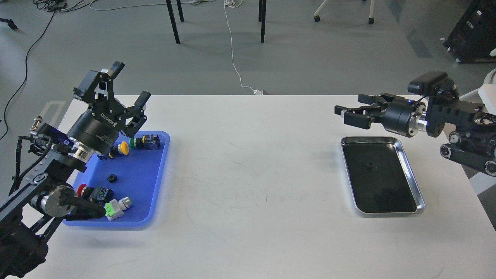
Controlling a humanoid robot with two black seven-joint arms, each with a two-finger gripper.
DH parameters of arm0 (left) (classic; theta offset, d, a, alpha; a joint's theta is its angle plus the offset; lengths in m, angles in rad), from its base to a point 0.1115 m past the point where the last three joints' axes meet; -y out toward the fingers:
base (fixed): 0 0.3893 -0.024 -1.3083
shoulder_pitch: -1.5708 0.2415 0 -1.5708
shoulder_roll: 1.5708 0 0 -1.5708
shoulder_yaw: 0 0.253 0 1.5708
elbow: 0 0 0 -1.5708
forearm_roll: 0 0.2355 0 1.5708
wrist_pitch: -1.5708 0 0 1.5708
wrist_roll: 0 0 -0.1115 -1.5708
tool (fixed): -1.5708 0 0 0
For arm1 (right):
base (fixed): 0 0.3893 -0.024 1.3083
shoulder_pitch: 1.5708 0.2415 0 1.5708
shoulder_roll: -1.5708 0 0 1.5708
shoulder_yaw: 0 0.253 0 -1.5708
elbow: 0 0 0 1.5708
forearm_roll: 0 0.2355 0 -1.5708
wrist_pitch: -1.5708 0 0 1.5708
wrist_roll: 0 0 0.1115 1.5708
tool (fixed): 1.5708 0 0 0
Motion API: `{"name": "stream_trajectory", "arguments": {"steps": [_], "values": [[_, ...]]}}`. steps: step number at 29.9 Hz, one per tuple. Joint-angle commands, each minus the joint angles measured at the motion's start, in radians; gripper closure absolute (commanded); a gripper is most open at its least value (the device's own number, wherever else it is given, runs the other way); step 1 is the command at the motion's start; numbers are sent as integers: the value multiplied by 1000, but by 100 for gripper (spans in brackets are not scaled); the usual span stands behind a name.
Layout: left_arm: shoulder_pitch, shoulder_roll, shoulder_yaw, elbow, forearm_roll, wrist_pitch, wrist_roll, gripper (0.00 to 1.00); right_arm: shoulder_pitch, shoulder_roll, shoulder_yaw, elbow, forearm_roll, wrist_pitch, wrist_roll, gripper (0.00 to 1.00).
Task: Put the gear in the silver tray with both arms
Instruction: 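Raise the right gripper up and away from the silver tray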
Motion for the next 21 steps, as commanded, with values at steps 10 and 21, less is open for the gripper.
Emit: {"name": "stream_trajectory", "arguments": {"steps": [10, 21], "values": [[24, 50, 12, -9, 50, -8, -13, 2, -226, 169, 482, 26, 793, 1, 0, 2], [1, 244, 69, -120, 766, -92, -70, 2, -450, 153, 817, 109, 1008, 41, 0, 1]]}}
